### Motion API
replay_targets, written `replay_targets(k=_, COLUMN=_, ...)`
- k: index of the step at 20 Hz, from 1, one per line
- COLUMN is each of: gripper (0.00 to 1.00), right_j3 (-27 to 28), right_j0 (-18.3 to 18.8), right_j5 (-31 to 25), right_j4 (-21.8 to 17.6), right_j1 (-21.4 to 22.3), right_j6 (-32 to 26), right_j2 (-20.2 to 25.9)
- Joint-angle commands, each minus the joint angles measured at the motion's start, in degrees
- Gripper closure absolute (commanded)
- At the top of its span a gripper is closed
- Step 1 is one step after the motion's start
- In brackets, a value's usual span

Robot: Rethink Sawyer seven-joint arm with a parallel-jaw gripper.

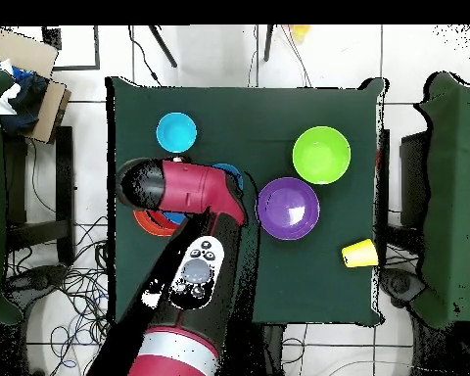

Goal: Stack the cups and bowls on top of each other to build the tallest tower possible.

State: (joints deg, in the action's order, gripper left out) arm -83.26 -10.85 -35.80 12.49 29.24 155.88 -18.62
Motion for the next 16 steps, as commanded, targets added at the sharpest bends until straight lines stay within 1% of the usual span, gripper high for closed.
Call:
replay_targets(k=1, gripper=1.0, right_j3=-0.2, right_j0=-2.4, right_j5=-7.7, right_j4=3.5, right_j1=-1.6, right_j6=7.9, right_j2=7.5)
replay_targets(k=8, gripper=1.0, right_j3=1.3, right_j0=-4.0, right_j5=-9.7, right_j4=6.0, right_j1=-1.9, right_j6=8.8, right_j2=6.7)
replay_targets(k=12, gripper=1.0, right_j3=2.1, right_j0=-5.2, right_j5=-10.2, right_j4=6.3, right_j1=-2.4, right_j6=9.4, right_j2=5.0)
replay_targets(k=16, gripper=1.0, right_j3=2.4, right_j0=-5.6, right_j5=-9.8, right_j4=6.8, right_j1=-3.1, right_j6=9.6, right_j2=4.4)
